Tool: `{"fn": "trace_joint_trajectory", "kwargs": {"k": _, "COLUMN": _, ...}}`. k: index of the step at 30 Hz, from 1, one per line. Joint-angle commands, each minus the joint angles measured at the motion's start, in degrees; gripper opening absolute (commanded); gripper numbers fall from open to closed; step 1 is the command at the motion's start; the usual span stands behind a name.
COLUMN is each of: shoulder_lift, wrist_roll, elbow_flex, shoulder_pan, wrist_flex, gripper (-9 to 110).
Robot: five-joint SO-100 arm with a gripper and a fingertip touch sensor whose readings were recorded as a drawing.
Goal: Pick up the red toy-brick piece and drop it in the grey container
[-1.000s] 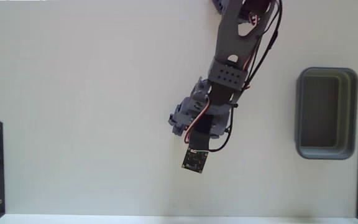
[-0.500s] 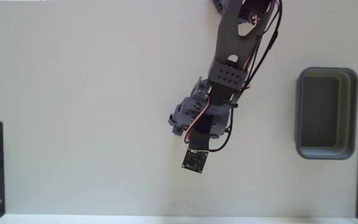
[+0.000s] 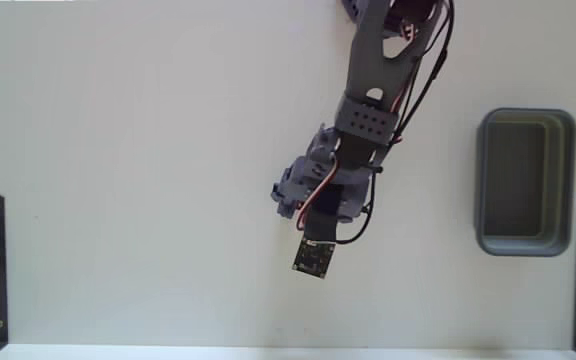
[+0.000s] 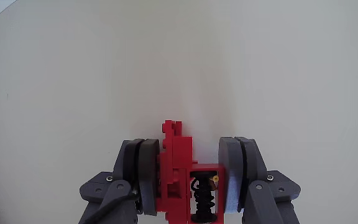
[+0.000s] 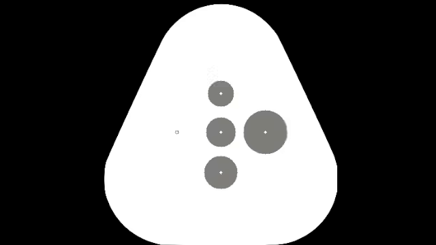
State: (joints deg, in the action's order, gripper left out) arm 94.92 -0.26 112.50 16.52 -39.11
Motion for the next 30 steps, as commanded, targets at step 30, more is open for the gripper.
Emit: {"fn": "trace_joint_trajectory", "kwargs": {"k": 30, "shoulder_lift": 3.4, "wrist_roll": 0.3, "elbow_flex": -23.2, "shoulder_pan": 0.6, "wrist_flex": -24.3, "gripper": 52}}
